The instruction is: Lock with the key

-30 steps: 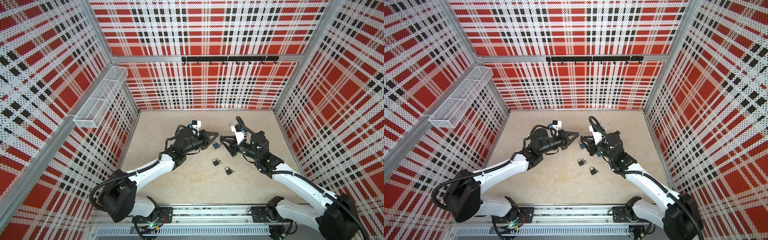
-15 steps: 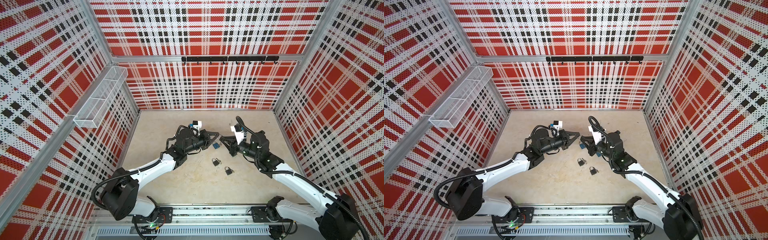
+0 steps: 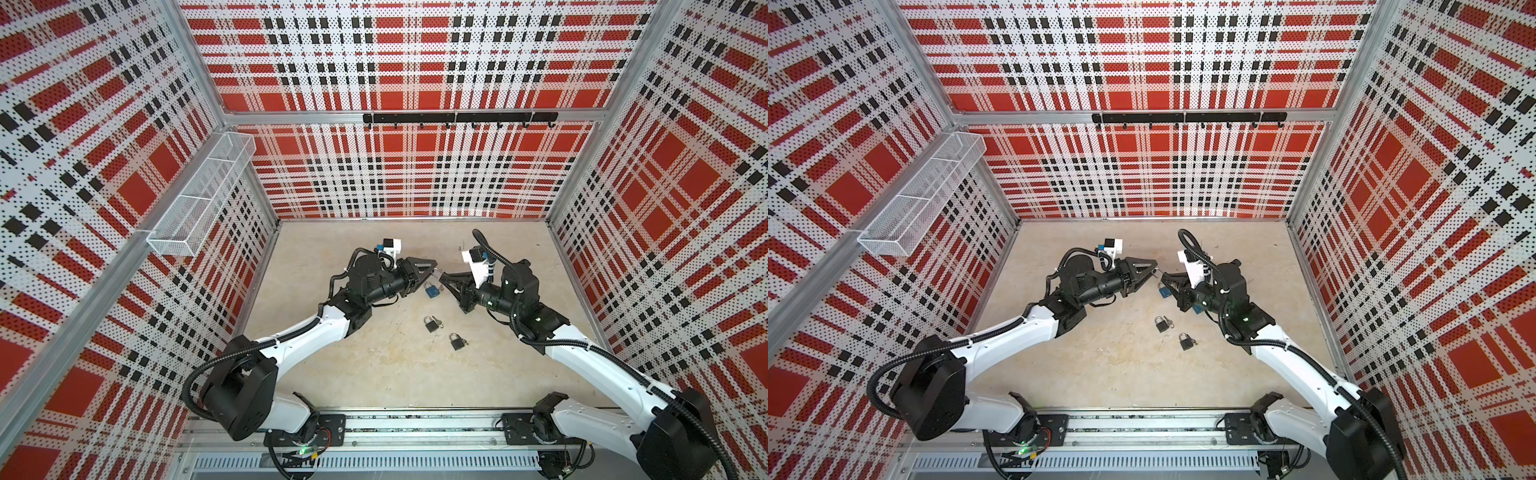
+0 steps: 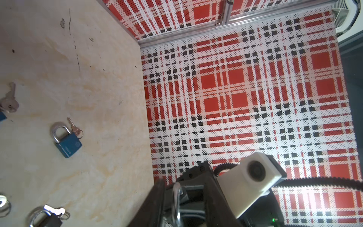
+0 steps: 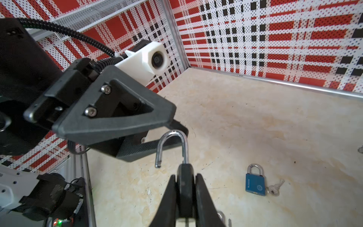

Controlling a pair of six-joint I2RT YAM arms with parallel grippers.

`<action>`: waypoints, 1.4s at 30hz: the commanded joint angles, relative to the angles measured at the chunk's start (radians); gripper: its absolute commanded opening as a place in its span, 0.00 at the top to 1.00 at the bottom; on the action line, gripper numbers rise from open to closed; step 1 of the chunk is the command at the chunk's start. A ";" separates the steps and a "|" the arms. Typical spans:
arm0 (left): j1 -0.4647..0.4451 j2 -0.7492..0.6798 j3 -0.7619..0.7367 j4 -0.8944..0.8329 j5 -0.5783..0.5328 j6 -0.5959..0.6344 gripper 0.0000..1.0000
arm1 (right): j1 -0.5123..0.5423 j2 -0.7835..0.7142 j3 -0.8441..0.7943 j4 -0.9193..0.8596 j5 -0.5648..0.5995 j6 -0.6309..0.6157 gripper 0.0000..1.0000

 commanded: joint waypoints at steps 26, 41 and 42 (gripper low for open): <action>0.100 -0.225 0.009 -0.405 0.372 0.458 0.67 | -0.076 0.078 0.170 -0.267 -0.503 0.089 1.00; 0.093 -0.132 0.065 -0.413 0.374 0.448 0.71 | -0.075 0.092 0.168 -0.286 -0.507 0.080 1.00; 0.090 -0.130 0.067 -0.413 0.374 0.448 0.71 | -0.076 0.091 0.167 -0.286 -0.506 0.079 1.00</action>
